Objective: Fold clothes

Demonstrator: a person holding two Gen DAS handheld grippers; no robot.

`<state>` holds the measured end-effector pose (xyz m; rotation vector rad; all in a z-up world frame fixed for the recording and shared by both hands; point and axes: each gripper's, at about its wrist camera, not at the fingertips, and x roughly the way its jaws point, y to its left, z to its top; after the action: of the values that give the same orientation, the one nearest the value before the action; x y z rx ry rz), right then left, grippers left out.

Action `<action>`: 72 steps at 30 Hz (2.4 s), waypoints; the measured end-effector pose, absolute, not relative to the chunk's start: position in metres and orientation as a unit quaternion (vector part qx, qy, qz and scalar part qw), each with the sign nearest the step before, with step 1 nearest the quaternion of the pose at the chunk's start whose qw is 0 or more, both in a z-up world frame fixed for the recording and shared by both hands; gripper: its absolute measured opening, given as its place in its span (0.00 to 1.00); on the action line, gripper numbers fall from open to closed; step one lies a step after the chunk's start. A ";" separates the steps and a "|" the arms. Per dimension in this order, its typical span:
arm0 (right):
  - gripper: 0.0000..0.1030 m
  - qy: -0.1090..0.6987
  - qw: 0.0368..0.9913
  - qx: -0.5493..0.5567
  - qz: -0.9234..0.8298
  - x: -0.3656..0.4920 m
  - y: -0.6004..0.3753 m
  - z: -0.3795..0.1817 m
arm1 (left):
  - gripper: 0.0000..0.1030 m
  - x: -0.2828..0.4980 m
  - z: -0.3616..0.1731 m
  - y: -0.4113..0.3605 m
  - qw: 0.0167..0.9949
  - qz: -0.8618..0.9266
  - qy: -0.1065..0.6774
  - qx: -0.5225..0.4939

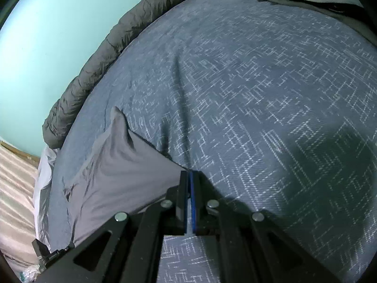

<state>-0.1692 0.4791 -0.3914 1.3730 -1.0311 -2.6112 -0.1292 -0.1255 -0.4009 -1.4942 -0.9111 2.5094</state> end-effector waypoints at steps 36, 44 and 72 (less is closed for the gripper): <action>0.39 -0.146 0.129 0.491 -0.849 -0.329 0.382 -0.326 | 0.42 -0.286 -0.363 -0.116 0.051 0.833 -0.229 -0.501; 0.39 -0.101 0.138 0.498 -0.850 -0.367 0.364 -0.348 | 0.17 -0.302 -0.373 -0.096 0.084 0.837 -0.183 -0.509; 0.22 -0.049 0.062 0.455 -0.887 -0.373 0.365 -0.350 | 0.33 -0.331 -0.363 -0.095 0.065 0.873 -0.133 -0.466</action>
<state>-0.3728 0.3647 -0.3504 1.3770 -0.1492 -2.6812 -0.3312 -0.0952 -0.3635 -1.4050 -0.4012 2.6329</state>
